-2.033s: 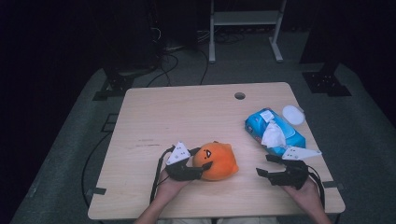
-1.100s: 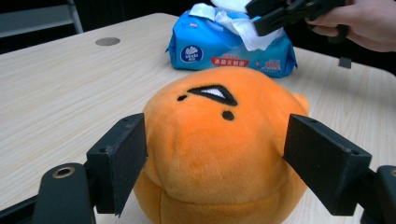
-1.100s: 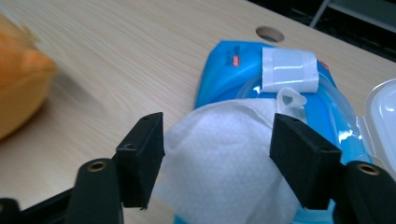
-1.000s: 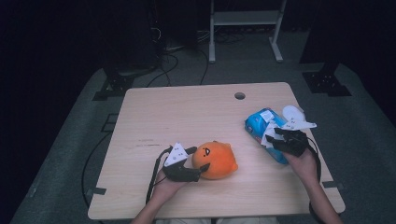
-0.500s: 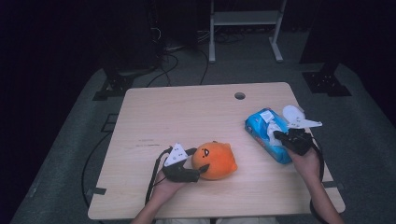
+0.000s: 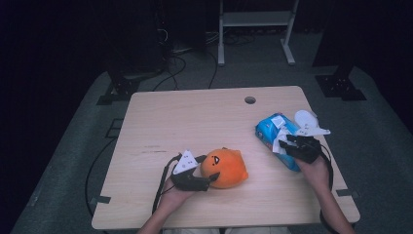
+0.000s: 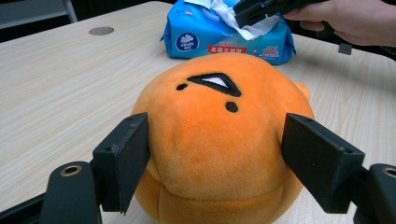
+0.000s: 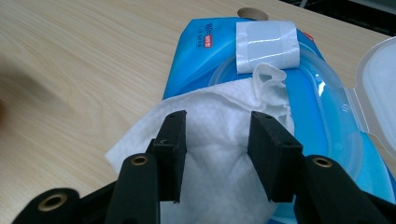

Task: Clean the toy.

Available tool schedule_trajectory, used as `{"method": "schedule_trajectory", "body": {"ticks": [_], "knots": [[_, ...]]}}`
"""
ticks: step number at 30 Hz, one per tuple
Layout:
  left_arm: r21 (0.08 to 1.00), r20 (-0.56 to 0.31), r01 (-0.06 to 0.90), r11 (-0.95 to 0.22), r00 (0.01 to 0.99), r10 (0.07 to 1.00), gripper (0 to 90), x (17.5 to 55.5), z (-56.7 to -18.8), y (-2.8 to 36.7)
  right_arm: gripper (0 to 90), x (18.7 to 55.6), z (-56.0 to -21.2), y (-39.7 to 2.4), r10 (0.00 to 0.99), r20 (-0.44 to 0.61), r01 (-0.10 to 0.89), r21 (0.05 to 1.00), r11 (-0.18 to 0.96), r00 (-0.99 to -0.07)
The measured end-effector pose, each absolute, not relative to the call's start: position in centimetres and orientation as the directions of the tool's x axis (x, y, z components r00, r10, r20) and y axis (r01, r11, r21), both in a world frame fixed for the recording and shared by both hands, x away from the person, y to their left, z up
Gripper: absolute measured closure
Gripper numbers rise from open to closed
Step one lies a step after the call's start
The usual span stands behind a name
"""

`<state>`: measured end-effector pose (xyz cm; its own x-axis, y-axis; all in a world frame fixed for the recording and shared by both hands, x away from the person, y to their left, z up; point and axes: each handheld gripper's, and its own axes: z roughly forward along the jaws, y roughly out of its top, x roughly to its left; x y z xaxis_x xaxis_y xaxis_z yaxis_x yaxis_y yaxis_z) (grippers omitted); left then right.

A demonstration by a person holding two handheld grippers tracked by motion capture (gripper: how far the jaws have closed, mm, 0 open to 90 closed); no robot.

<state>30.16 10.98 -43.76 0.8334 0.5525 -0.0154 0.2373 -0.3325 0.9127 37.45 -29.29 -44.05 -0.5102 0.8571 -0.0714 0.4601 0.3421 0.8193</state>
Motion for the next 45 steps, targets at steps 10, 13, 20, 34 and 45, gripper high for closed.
{"method": "schedule_trajectory", "body": {"ticks": [10,13,20,34,45], "knots": [[0.912,-0.022,0.242,-0.33,0.835,0.55,24.1,30.2,-43.8,11.0,74.5,37.6,-43.8,-29.3,0.858,-0.085,0.465,0.811,0.355,-0.506],[0.913,-0.025,0.243,-0.328,0.835,0.55,24.1,30.3,-43.8,11.0,74.6,37.5,-43.7,-29.6,0.86,-0.063,0.465,0.82,0.334,-0.507],[0.912,-0.022,0.243,-0.331,0.834,0.552,24.1,30.2,-43.8,11.0,74.3,37.4,-43.5,-29.8,0.862,-0.025,0.471,0.83,0.3,-0.506],[0.912,-0.023,0.243,-0.33,0.834,0.552,24.0,30.2,-43.8,11.0,79.6,36.8,-43.1,-29.8,0.863,-0.032,0.442,0.849,0.289,-0.503],[0.912,-0.025,0.245,-0.329,0.834,0.552,24.0,30.2,-43.8,11.0,89.1,37.1,-42.6,-29.5,0.859,-0.039,0.472,0.822,0.318,-0.511]]}}
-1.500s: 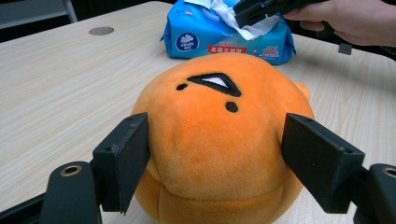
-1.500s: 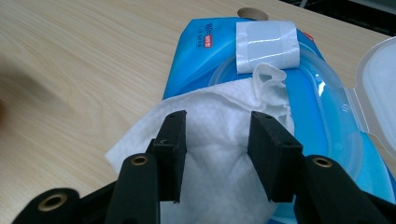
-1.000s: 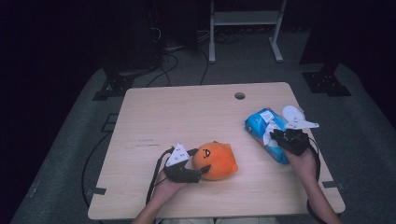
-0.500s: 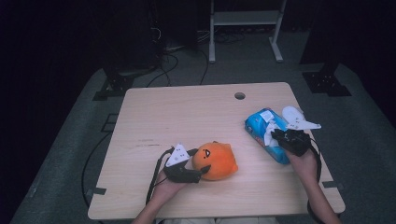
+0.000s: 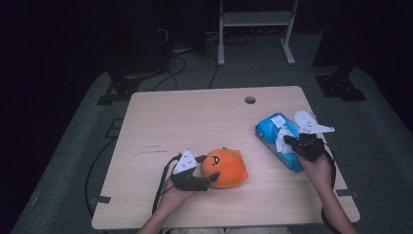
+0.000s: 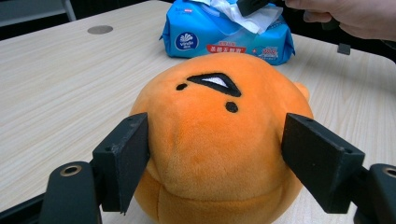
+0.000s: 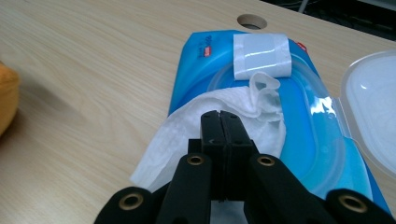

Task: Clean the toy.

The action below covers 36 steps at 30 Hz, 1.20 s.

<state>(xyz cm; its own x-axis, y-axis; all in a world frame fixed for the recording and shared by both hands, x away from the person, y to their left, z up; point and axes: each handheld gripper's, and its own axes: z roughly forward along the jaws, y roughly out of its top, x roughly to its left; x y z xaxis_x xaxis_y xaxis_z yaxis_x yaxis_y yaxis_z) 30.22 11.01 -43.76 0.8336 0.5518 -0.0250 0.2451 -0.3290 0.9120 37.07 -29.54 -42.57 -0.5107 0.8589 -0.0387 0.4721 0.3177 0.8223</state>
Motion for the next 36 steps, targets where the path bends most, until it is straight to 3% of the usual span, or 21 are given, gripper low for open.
{"method": "schedule_trajectory", "body": {"ticks": [7,12,20,29,36], "knots": [[0.912,-0.023,0.244,-0.33,0.834,0.552,24.1,30.3,-43.8,11.0,89.3,36.5,-40.7,-29.7,0.834,0.077,0.449,0.867,0.215,-0.547],[0.912,-0.023,0.244,-0.329,0.833,0.552,24.1,30.3,-43.8,11.0,89.4,35.1,-39.0,-28.7,0.786,0.101,0.403,0.893,0.199,-0.611],[0.912,-0.02,0.243,-0.332,0.833,0.553,24.0,30.3,-43.8,10.9,89.3,30.3,-36.9,-23.7,0.61,0.115,0.31,0.924,0.224,-0.784],[0.911,-0.018,0.241,-0.334,0.834,0.552,24.0,30.3,-43.8,11.0,89.3,27.3,-36.6,-19.5,0.39,0.199,0.294,0.934,0.201,-0.899],[0.911,-0.021,0.244,-0.332,0.833,0.553,24.1,30.4,-43.9,11.0,89.0,28.8,-37.8,-18.9,0.41,0.184,0.298,0.926,0.232,-0.893]]}}
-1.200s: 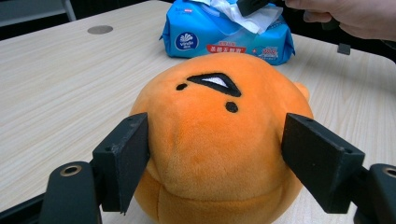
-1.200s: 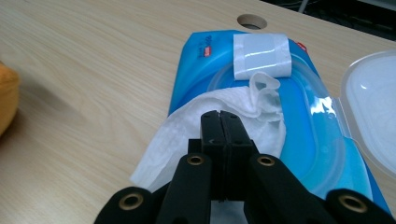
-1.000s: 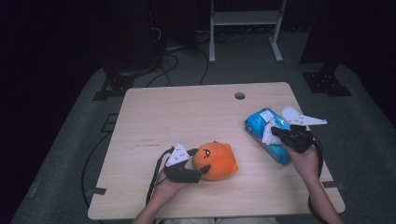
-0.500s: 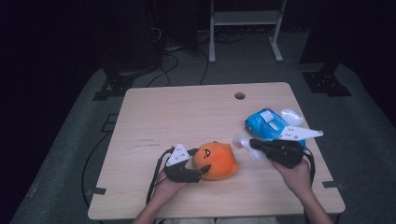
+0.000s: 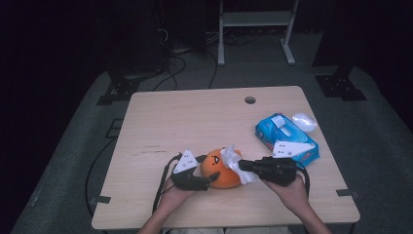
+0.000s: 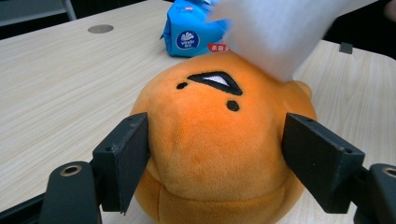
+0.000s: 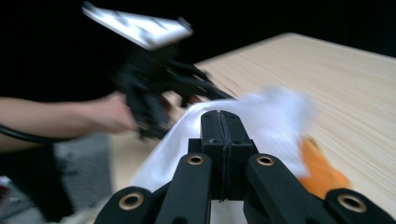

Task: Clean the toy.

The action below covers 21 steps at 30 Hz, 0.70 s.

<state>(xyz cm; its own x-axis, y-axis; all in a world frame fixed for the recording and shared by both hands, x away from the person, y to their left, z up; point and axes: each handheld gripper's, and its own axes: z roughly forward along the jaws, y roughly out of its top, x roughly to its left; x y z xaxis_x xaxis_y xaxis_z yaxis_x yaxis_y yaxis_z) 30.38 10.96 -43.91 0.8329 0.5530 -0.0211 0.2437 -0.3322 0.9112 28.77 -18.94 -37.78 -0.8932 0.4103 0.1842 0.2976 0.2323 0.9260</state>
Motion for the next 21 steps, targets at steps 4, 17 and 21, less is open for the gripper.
{"method": "schedule_trajectory", "body": {"ticks": [4,17,21], "knots": [[0.911,-0.025,0.246,-0.33,0.833,0.553,24.1,30.4,-44.0,11.0,88.8,30.3,-40.1,-18.8,0.465,0.181,0.334,0.903,0.271,-0.867],[0.906,-0.018,0.247,-0.344,0.834,0.551,24.8,30.3,-44.1,10.8,68.0,31.6,-42.1,-17.3,0.523,0.064,0.28,0.896,0.345,-0.85],[0.903,0.012,0.223,-0.368,0.842,0.539,25.9,30.0,-44.0,10.5,67.0,31.6,-42.0,-17.0,0.512,0.047,0.257,0.901,0.348,-0.858]]}}
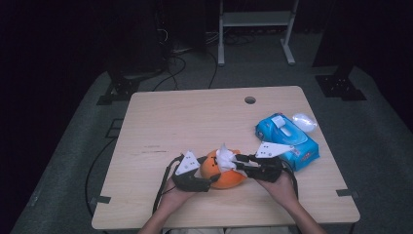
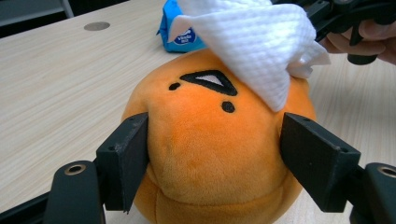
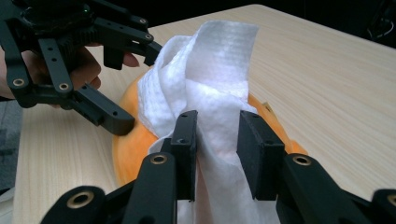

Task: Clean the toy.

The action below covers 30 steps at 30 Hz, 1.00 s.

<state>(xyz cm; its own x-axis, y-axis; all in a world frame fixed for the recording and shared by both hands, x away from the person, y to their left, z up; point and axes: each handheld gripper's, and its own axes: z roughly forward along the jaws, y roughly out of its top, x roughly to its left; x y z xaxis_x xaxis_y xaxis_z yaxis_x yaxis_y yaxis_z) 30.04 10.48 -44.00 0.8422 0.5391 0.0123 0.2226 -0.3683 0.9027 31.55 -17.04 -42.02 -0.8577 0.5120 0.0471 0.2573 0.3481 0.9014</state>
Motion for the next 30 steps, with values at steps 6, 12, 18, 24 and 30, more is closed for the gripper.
{"method": "schedule_trajectory", "body": {"ticks": [6,12,18,24,30], "knots": [[0.898,0.042,0.199,-0.391,0.848,0.528,26.1,29.7,-43.9,10.1,63.4,31.3,-41.6,-15.8,0.486,0.003,0.21,0.905,0.371,-0.874],[0.896,0.057,0.186,-0.403,0.852,0.52,27.6,29.7,-43.8,10.1,56.1,30.9,-40.9,-15.4,0.47,-0.058,0.16,0.898,0.41,-0.881],[0.899,0.046,0.194,-0.392,0.85,0.526,27.6,29.7,-43.8,10.1,53.7,30.6,-40.2,-16.1,0.455,-0.028,0.164,0.912,0.376,-0.89],[0.901,0.045,0.193,-0.388,0.849,0.527,27.9,29.8,-43.8,10.0,52.6,30.3,-39.5,-16.2,0.431,0.002,0.166,0.925,0.343,-0.902],[0.898,0.063,0.175,-0.404,0.857,0.511,29.1,29.6,-43.8,9.7,53.2,30.7,-39.8,-14.7,0.424,0.002,0.169,0.919,0.356,-0.905]]}}
